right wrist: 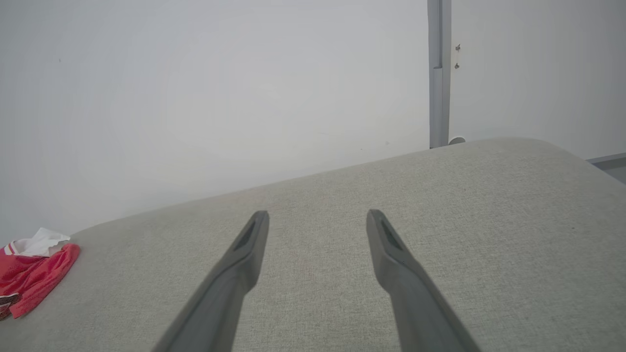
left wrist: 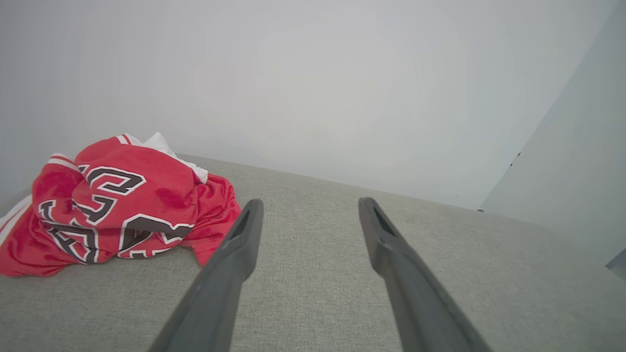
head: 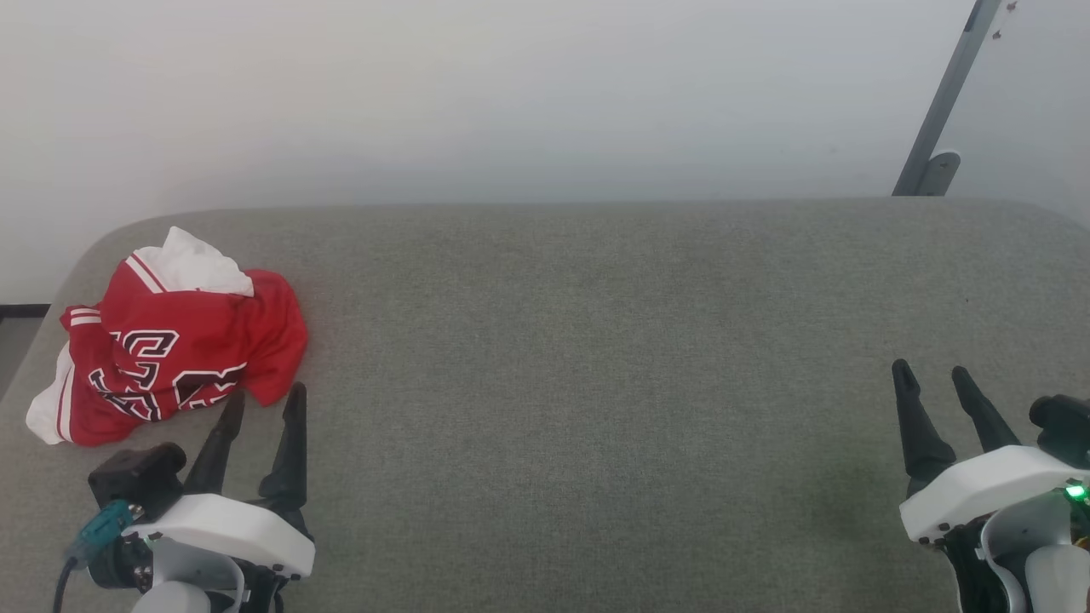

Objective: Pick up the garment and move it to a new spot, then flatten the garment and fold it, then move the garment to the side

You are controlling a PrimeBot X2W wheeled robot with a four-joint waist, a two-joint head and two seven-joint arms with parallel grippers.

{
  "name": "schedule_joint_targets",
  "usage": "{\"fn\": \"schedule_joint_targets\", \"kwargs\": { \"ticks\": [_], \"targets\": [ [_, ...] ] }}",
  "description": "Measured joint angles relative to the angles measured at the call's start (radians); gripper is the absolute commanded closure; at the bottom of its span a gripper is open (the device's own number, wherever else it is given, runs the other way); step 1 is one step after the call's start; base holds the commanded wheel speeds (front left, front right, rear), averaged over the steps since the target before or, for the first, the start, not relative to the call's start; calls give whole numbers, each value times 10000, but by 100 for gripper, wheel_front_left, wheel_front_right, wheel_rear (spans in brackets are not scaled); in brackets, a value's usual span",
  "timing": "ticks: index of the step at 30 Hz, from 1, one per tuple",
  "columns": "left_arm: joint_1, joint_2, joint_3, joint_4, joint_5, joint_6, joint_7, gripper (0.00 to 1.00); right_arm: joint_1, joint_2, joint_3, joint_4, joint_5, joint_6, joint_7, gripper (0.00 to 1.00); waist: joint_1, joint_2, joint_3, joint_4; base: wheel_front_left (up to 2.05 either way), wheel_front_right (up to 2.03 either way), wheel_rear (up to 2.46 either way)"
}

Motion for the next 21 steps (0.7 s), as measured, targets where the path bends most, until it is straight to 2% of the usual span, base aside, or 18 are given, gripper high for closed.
{"fn": "schedule_joint_targets", "kwargs": {
  "ticks": [21],
  "targets": [
    [0, 263, -155, 71, 1072, 35, -385, 0, -76, -94, 36, -94, -1569, 4, -209, 0, 0, 0, -74, 49, 0, 0, 0]
  ]
}}
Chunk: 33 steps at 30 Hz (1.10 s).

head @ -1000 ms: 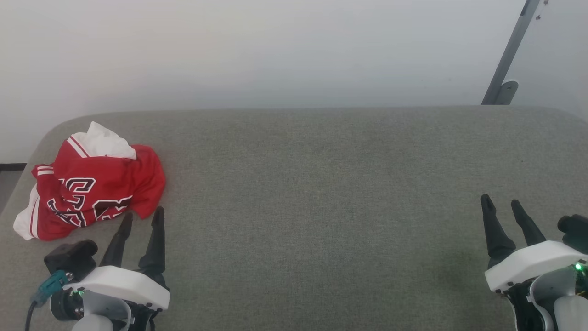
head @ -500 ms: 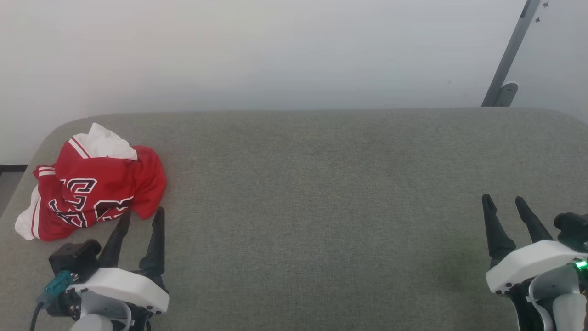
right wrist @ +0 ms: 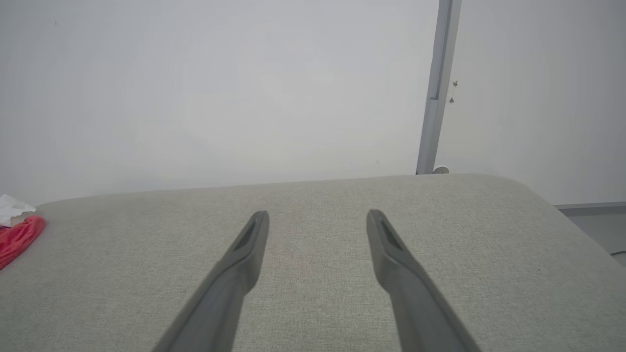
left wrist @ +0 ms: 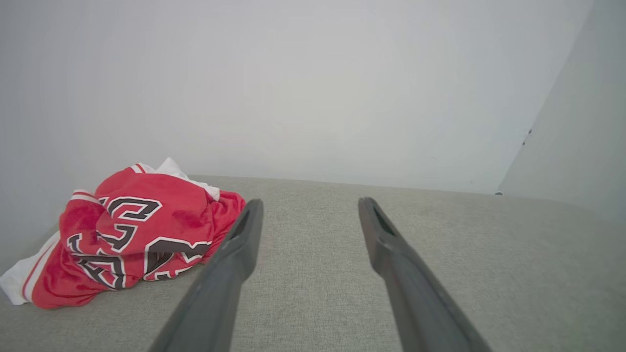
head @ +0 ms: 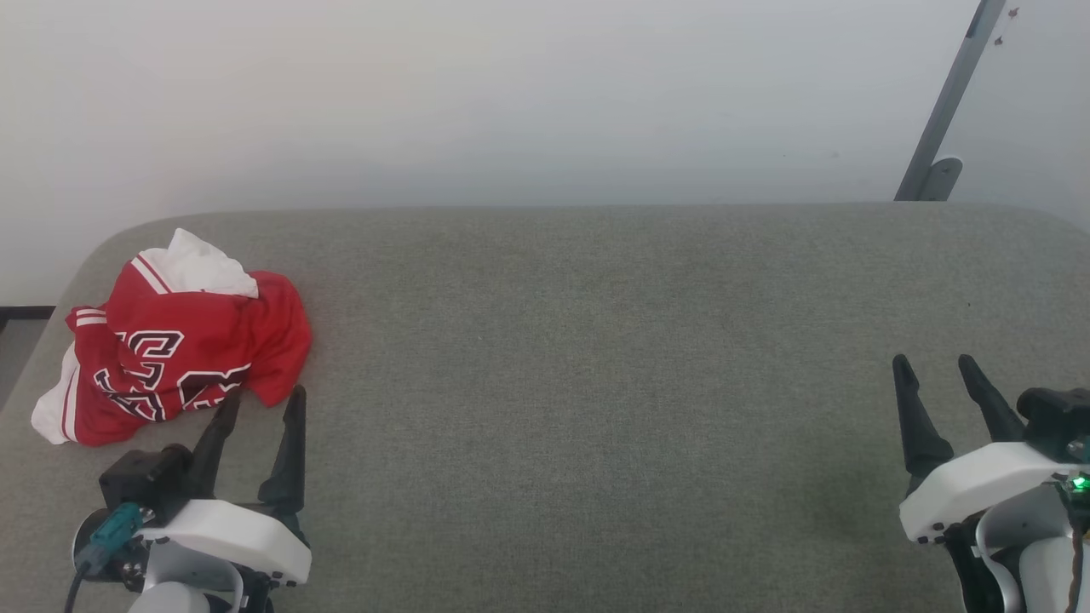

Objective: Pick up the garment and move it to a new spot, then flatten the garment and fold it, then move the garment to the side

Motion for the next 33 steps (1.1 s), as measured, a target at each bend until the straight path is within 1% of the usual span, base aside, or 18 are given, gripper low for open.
{"fn": "schedule_joint_targets", "kwargs": {
  "ticks": [4, 20, 25, 30, 33],
  "targets": [
    [0, 38, -33, -12, 134, 27, -86, 0, -7, -15, 6, -23, -263, 2, -15, 0, 0, 0, -9, 13, 0, 0, 0],
    [10, 35, -94, -27, 59, 102, -79, 0, -14, -36, 65, -50, -351, 12, -15, 0, 0, 0, 0, 82, 0, 0, 0],
    [-63, -4, 58, 31, -184, 203, 33, 0, -34, -44, 414, -61, -343, 12, 46, 0, 0, 0, -38, 415, 0, 0, 0],
    [-105, 65, 232, 33, -370, 382, 134, 0, -308, -29, 924, -31, -265, 12, 92, 0, 0, 0, -84, 933, 0, 0, 0],
    [-148, 151, 288, 27, -426, 410, 173, 0, -444, -13, 1281, 69, -236, 12, 119, 0, 0, 0, -119, 1297, 0, 0, 0]
  ]
}}
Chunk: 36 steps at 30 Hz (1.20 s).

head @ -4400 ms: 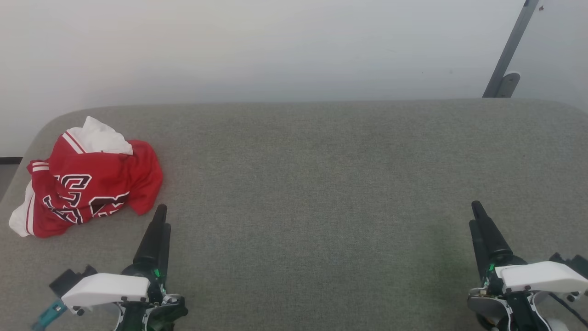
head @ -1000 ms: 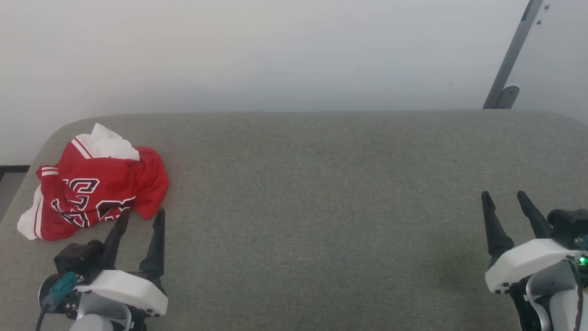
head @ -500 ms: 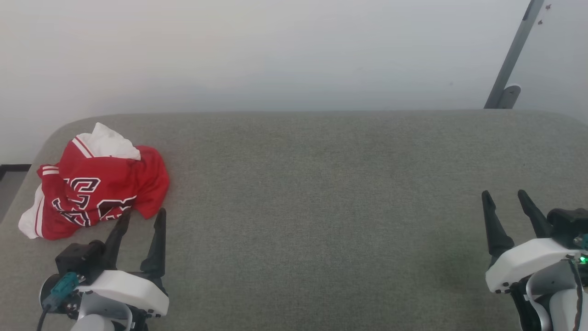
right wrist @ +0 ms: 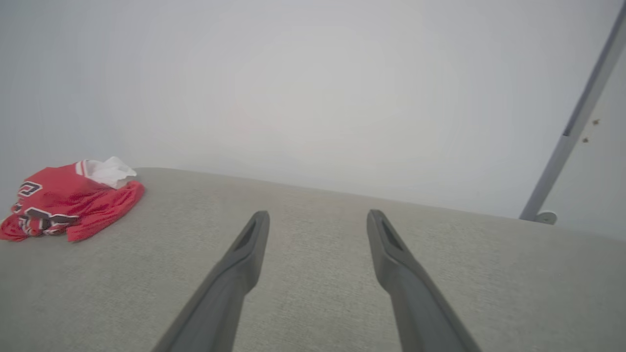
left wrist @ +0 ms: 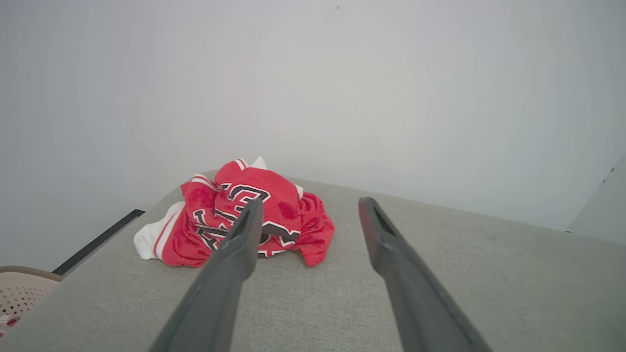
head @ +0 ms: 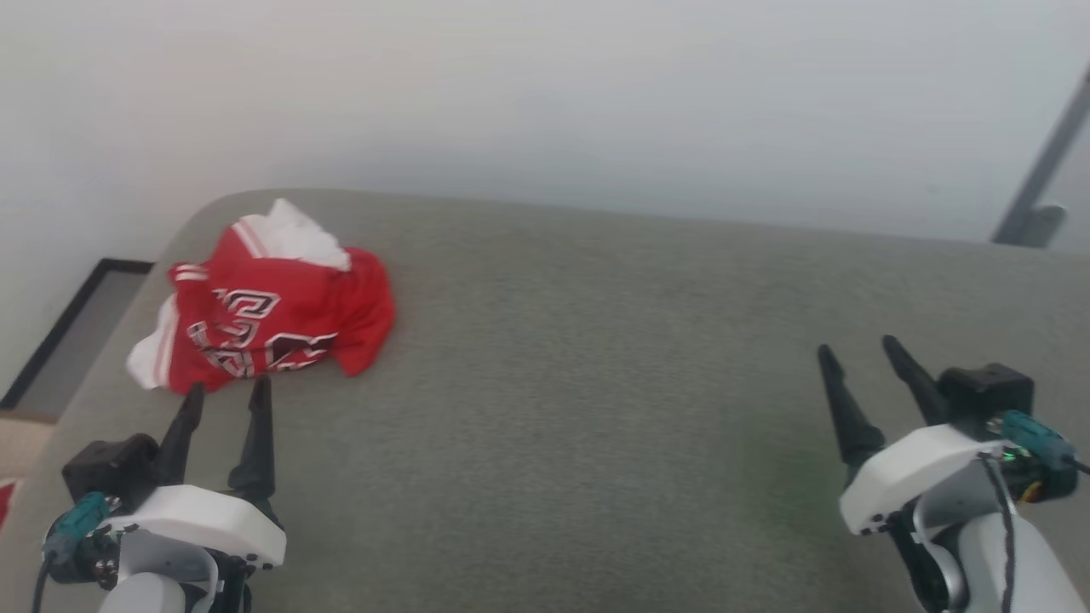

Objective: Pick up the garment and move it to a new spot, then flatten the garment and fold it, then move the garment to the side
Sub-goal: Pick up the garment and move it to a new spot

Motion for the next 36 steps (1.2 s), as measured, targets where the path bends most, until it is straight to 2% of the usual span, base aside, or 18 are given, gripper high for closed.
{"fn": "schedule_joint_targets", "kwargs": {
  "ticks": [9, 14, 19, 24, 36],
  "targets": [
    [41, 17, 90, -284, -192, 173, 186, 0, -240, 48, 466, 339, 67, 0, -88, 0, 0, 0, -65, 1019, 0, 0, 0],
    [32, 46, 125, -320, -280, 232, 345, 0, -240, -8, 397, 424, 94, 2, -140, 0, 0, 0, 16, 1227, 0, 0, 0],
    [-657, 253, 188, -153, -470, 203, 779, 0, -269, -184, 113, 303, 77, 0, -107, 0, 0, 0, 218, 1144, 0, 0, 0],
    [-1915, 763, 267, 485, -686, -25, 1321, 0, -616, -397, -86, -171, -6, 0, 105, 0, 0, 0, 706, 922, 0, 0, 0],
    [-5874, 1567, 81, 3940, -1083, -464, 2809, 0, -1612, -606, -278, -1521, -357, 0, 723, 0, 0, 0, 2970, 128, 0, 0, 0]
  ]
}}
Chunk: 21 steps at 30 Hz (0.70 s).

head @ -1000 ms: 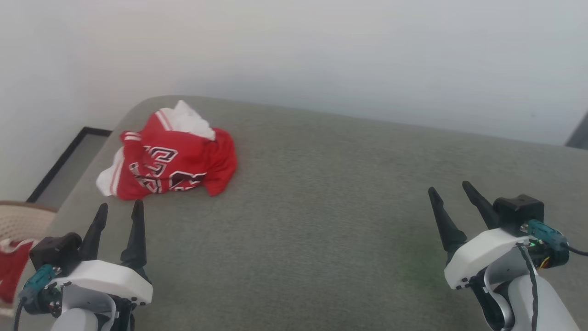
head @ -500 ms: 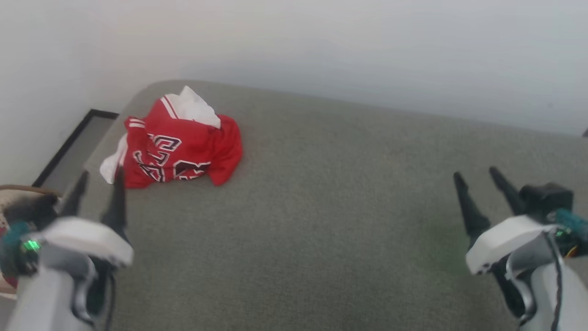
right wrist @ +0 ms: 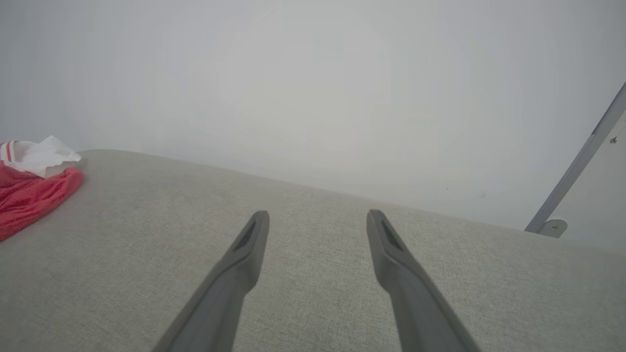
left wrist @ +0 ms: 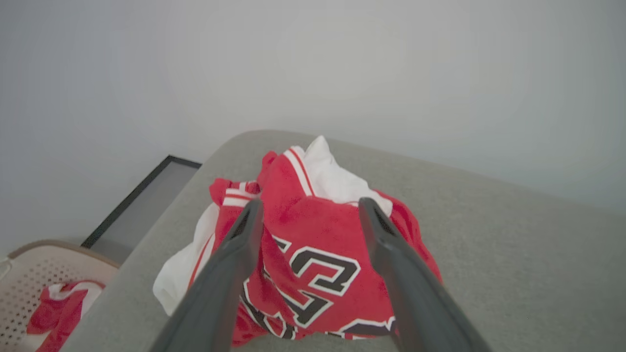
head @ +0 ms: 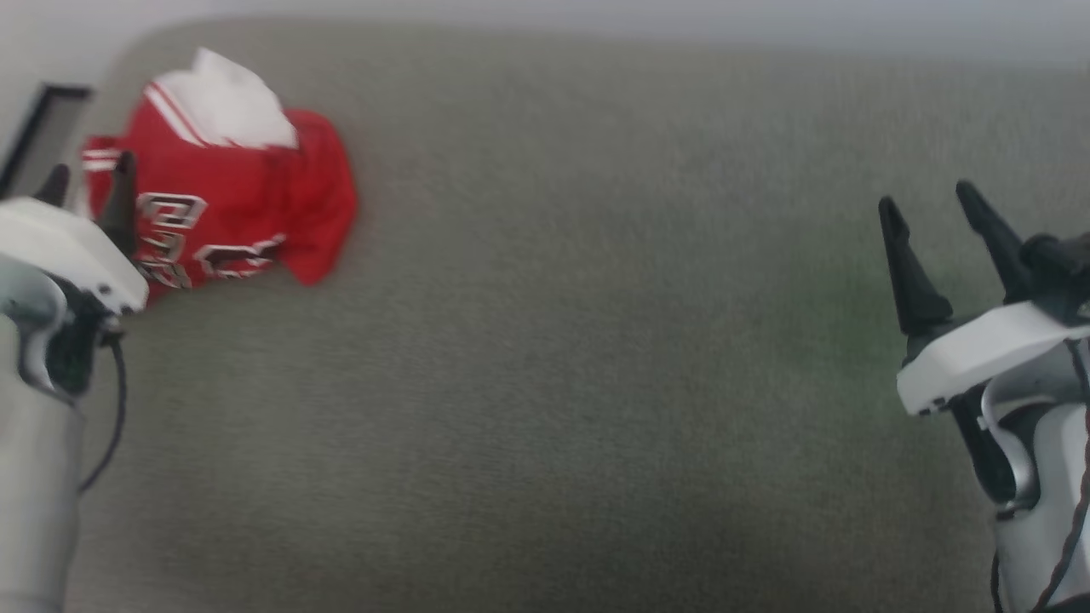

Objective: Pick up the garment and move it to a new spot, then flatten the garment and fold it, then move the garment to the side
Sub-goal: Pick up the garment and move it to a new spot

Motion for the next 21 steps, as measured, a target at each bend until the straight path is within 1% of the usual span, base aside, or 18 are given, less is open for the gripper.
{"fn": "schedule_joint_targets", "kwargs": {
  "ticks": [1, 3, 6, 7, 11, 13, 18, 19, 20, 21],
  "targets": [
    [-571, 61, -48, 709, -92, -2, 357, 0, -143, -10, -10, -173, -79, 0, 56, 0, 0, 0, 430, -147, 0, 0, 0],
    [-1121, 109, -82, 1398, -186, -2, 823, 0, -264, -35, -2, -303, -107, 0, 121, 0, 0, 0, 838, -296, 0, 0, 0],
    [-1843, 165, -174, 2447, -240, 111, 1628, 0, -417, -88, 12, -483, -113, 0, 211, 0, 0, 0, 1391, -510, 0, 0, 0],
    [-2096, 169, -125, 2828, -334, 236, 1975, 0, -463, -109, 8, -569, -125, 0, 257, 0, 0, 0, 1558, -578, 0, 0, 0],
    [-2841, 215, -313, 3958, -343, 401, 3103, 0, -618, -205, -17, -819, -161, 0, 401, 0, 0, 0, 2151, -832, 0, 0, 0],
    [-3159, 234, -305, 4295, -368, 472, 3260, 0, -656, -247, -48, -917, -171, 0, 443, 0, 0, 0, 2379, -937, 0, 0, 0],
    [-3649, 288, -380, 4859, -380, 426, 3317, 0, -688, -249, -79, -997, -184, 0, 516, 0, 0, 0, 2648, -1118, 0, 0, 0],
    [-3712, 288, -362, 4951, -403, 408, 3312, 45, -688, -249, -86, -995, -184, 0, 527, 0, 0, 1, 2646, -1114, 0, 0, 0],
    [-3741, 284, -372, 5007, -416, 357, 3269, 84, -688, -249, -96, -988, -188, 0, 529, 0, 0, 0, 2627, -1103, 0, 0, 0],
    [-3772, 268, -362, 5053, -443, 311, 3250, 100, -688, -247, -123, -974, -205, 0, 545, 0, 0, 0, 2597, -1088, 0, 0, 0]
  ]
}}
